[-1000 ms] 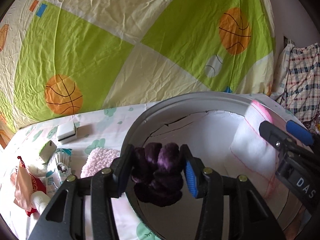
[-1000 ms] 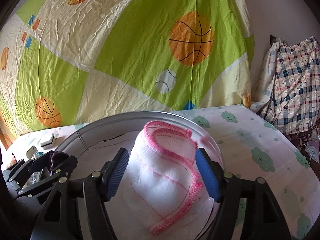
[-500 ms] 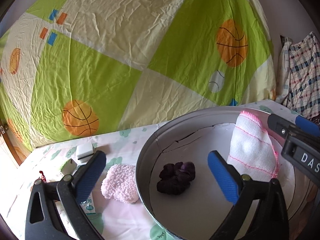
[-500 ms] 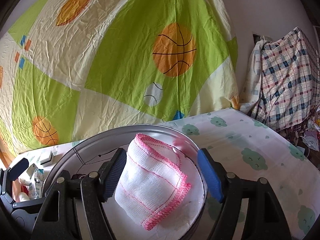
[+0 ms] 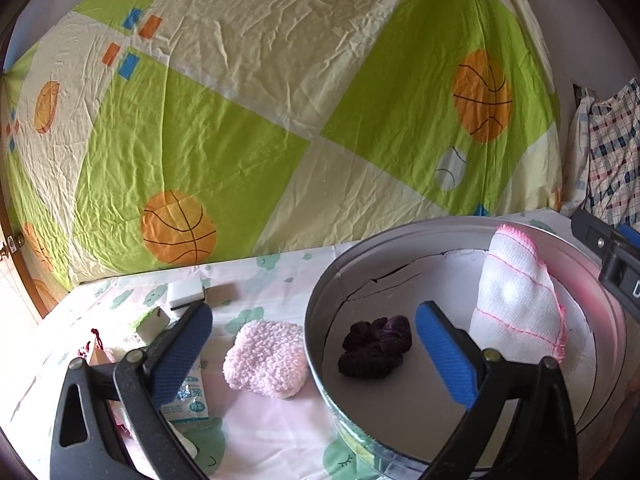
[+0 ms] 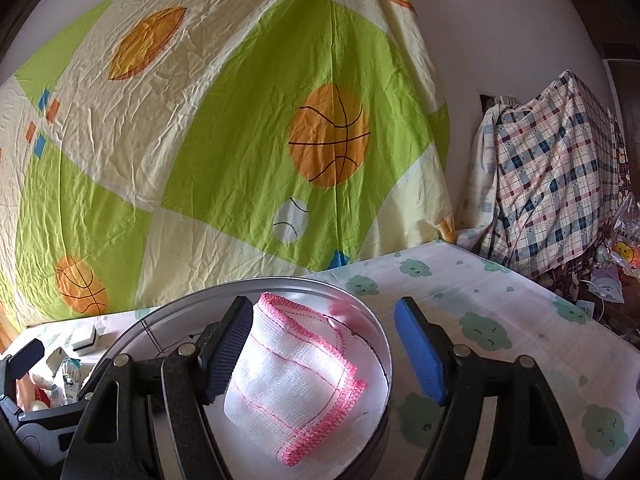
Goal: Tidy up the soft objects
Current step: 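Press the mesh cloth down inside the tin with the right tool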
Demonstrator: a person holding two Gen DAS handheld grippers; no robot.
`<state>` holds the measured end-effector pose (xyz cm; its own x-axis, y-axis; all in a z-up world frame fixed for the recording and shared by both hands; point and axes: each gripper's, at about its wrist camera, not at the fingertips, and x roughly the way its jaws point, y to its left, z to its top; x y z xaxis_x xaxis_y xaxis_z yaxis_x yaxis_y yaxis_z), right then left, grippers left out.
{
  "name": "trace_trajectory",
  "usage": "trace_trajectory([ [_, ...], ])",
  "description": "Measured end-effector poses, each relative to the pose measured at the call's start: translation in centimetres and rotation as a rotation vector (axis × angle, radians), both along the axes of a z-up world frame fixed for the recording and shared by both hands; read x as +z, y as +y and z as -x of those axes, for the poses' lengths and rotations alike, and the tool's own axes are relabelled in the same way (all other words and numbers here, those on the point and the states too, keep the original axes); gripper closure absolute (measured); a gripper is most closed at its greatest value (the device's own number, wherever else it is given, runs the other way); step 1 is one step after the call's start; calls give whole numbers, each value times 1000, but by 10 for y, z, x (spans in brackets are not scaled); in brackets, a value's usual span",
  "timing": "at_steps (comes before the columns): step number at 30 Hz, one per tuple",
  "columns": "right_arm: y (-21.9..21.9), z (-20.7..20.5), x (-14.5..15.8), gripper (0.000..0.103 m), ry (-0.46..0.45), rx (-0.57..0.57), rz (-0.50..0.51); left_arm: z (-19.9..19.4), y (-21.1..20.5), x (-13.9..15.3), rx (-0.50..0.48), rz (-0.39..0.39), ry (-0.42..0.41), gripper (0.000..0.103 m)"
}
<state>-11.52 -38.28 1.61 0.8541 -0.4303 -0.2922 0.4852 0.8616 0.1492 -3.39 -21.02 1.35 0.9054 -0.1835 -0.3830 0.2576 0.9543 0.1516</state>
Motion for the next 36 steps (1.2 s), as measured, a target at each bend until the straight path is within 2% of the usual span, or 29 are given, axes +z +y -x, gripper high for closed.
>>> trace_trajectory([
  [9, 24, 7, 3, 28, -24, 5, 60, 0, 27, -1, 32, 46, 11, 0],
  [15, 40, 13, 4, 28, -37, 20, 77, 2, 42, -2, 57, 43, 4, 0],
  [26, 52, 23, 6, 28, -61, -16, 82, 6, 58, -2, 42, 57, -1, 0],
  [36, 86, 28, 6, 25, -67, 29, 128, 6, 80, -3, 42, 71, 4, 0],
])
